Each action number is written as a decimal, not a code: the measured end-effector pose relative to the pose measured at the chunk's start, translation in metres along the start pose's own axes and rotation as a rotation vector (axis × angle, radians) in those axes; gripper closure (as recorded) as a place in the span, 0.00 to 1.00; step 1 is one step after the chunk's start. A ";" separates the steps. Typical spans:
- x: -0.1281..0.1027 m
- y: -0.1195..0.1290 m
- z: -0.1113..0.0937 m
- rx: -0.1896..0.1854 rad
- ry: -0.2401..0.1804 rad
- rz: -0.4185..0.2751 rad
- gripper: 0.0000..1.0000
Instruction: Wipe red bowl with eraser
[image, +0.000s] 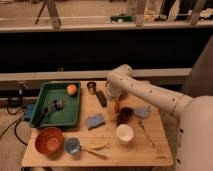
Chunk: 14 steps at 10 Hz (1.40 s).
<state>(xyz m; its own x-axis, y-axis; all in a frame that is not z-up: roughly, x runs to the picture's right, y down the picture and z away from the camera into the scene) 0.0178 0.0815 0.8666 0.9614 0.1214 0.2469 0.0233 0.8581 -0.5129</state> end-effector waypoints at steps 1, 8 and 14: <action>0.000 0.000 0.002 0.015 -0.047 0.015 0.20; 0.007 0.002 0.037 -0.095 -0.073 0.135 0.20; 0.010 -0.003 0.055 -0.130 -0.099 0.193 0.20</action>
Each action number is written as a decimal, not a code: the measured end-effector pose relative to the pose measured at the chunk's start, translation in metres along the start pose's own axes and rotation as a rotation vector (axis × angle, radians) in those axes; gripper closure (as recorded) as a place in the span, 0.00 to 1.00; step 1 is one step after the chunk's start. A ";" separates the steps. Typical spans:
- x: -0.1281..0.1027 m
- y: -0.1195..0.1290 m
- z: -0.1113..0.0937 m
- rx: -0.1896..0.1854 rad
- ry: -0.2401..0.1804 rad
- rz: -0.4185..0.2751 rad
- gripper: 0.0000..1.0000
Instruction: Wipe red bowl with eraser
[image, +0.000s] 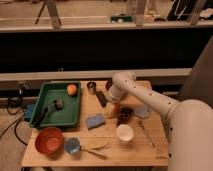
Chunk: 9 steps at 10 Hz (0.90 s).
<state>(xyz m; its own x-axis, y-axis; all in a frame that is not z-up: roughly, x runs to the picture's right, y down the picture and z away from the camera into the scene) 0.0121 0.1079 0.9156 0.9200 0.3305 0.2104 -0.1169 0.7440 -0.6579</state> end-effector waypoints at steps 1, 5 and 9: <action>-0.001 -0.001 0.003 -0.002 -0.005 0.000 0.20; -0.012 -0.003 0.009 0.022 -0.016 0.022 0.20; -0.012 -0.007 0.013 0.046 -0.035 0.118 0.20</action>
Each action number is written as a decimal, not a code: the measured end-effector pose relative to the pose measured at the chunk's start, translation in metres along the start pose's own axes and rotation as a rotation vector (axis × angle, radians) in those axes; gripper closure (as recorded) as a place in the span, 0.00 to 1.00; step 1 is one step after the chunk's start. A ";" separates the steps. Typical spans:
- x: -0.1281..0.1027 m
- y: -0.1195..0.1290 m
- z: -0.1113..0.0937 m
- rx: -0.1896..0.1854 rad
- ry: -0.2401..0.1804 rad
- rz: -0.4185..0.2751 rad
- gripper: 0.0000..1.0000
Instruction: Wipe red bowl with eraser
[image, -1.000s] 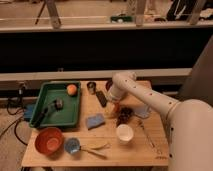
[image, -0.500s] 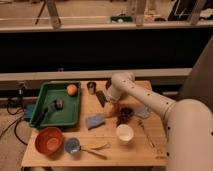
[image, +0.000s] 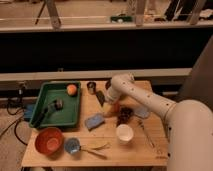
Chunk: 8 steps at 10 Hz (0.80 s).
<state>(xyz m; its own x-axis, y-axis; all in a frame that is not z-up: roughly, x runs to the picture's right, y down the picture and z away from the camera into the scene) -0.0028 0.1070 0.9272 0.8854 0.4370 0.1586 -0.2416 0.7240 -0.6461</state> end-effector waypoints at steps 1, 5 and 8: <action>-0.001 -0.001 0.001 0.004 -0.002 0.013 0.20; -0.012 -0.008 0.009 0.034 -0.010 0.061 0.20; -0.030 -0.009 0.021 0.059 -0.018 0.085 0.22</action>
<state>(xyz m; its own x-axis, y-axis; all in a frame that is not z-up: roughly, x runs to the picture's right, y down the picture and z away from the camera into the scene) -0.0352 0.0985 0.9440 0.8535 0.5075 0.1186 -0.3391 0.7136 -0.6130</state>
